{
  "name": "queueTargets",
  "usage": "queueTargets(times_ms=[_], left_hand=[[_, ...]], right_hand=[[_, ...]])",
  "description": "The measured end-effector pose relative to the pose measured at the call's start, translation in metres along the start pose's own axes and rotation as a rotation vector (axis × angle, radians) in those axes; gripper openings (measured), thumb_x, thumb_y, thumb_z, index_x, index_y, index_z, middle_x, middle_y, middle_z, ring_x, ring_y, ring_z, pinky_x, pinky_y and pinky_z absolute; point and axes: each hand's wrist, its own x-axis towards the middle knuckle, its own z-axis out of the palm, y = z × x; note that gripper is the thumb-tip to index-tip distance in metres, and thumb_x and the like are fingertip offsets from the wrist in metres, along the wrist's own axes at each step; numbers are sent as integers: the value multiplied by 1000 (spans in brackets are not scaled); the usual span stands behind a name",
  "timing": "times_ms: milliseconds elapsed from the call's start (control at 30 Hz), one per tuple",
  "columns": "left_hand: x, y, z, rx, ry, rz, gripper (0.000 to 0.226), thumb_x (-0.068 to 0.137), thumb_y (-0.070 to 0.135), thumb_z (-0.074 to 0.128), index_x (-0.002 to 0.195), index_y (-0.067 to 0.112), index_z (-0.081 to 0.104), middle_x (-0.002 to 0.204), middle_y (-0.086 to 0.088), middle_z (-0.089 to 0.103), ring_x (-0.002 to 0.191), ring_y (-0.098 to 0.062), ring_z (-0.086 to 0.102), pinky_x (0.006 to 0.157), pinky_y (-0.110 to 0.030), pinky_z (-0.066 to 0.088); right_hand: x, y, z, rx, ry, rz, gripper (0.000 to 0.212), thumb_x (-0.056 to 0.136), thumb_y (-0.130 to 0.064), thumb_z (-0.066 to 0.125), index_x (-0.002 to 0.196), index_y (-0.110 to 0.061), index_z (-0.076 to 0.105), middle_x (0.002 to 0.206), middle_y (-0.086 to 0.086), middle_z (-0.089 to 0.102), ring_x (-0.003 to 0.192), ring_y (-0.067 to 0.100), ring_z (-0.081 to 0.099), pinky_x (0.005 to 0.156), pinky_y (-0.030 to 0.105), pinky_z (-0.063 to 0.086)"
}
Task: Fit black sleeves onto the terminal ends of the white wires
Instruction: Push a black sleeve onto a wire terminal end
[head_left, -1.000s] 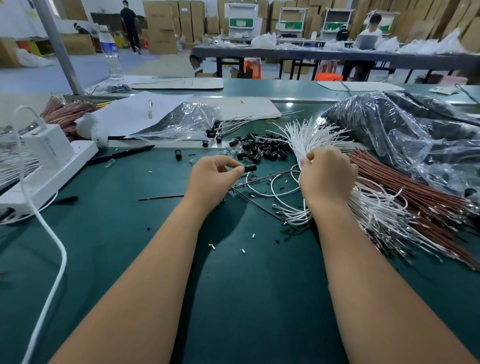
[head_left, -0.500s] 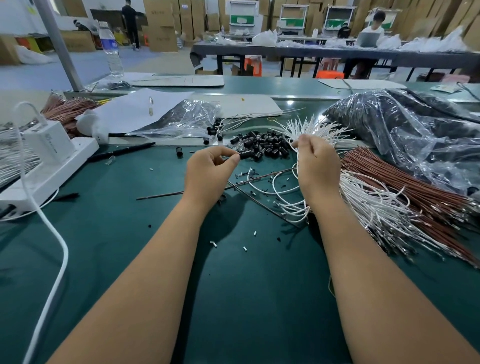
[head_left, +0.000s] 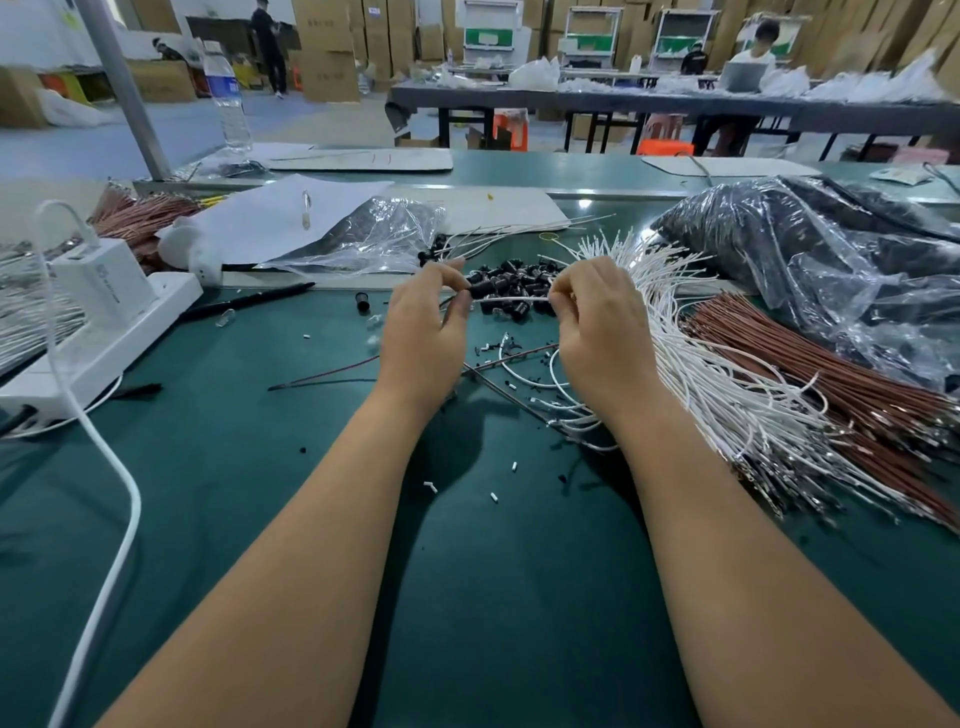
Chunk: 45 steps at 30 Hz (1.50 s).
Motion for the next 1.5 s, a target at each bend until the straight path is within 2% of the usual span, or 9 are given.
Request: queueTargets(times_ms=[133, 267, 400, 467, 567, 700, 933, 1100, 1500], left_hand=[[-1, -3, 0, 33, -38, -9, 3, 100, 13, 46, 99, 14, 49, 90, -3, 66, 82, -23, 60, 75, -43, 49], [-2, -13, -4, 85, -6, 8, 5, 100, 15, 46, 95, 17, 45, 64, -1, 52, 51, -18, 43, 53, -34, 36], [-3, -11, -2, 42, 39, -33, 4, 99, 15, 48, 96, 17, 48, 64, 3, 53, 51, -16, 45, 54, -32, 38], [-2, -6, -2, -48, 55, -69, 5, 98, 15, 50, 95, 19, 49, 66, 4, 57, 59, -19, 56, 59, -32, 43], [-1, 2, -3, -162, 29, -68, 5, 96, 14, 53, 95, 18, 53, 64, 5, 60, 58, -10, 56, 57, -23, 43], [-3, 6, -1, -192, -78, -55, 2, 96, 12, 54, 96, 14, 54, 66, -3, 65, 41, -2, 40, 47, -15, 33], [-6, -4, -2, -160, -72, -103, 3, 95, 12, 57, 96, 10, 60, 67, -2, 66, 39, 0, 41, 46, -11, 30], [-4, -3, -3, -151, -75, -84, 3, 93, 10, 58, 94, 8, 60, 65, -3, 65, 41, 2, 45, 49, -8, 32], [-3, -1, -1, -233, -124, -109, 1, 91, 10, 63, 92, 9, 64, 63, -8, 67, 43, -3, 42, 48, -14, 35]], right_hand=[[0, -3, -2, 106, 121, 15, 11, 94, -5, 50, 86, -13, 51, 85, -2, 48, 78, 16, 44, 77, 31, 36], [0, 3, -6, -138, 191, 232, 7, 96, -11, 50, 93, -9, 57, 94, 5, 56, 88, 23, 51, 81, 30, 32], [-3, -10, -8, -144, 231, 105, 9, 86, -4, 62, 95, -6, 60, 99, 8, 55, 89, 20, 54, 81, 15, 31], [-4, -23, 0, 112, 63, 166, 1, 89, -10, 62, 89, -9, 62, 81, -3, 56, 69, 6, 53, 63, 7, 35], [-6, -35, 11, 586, -249, 486, 17, 95, -29, 59, 96, -13, 65, 76, -4, 62, 55, 5, 56, 56, 17, 45], [-5, -34, 10, 1028, -148, 622, 10, 97, -18, 56, 92, -19, 65, 73, -1, 62, 51, 8, 52, 54, 21, 47], [-5, -25, 14, 1139, 7, 800, 23, 102, -13, 42, 84, -14, 55, 73, 1, 60, 48, 6, 53, 52, 20, 47], [-6, -27, 15, 1015, -181, 712, 12, 95, -13, 59, 84, -13, 65, 71, 0, 65, 52, 9, 58, 58, 25, 51], [-4, -22, 14, 1167, -164, 740, 9, 89, -8, 67, 82, -13, 64, 70, 1, 69, 57, 13, 63, 63, 28, 54]])
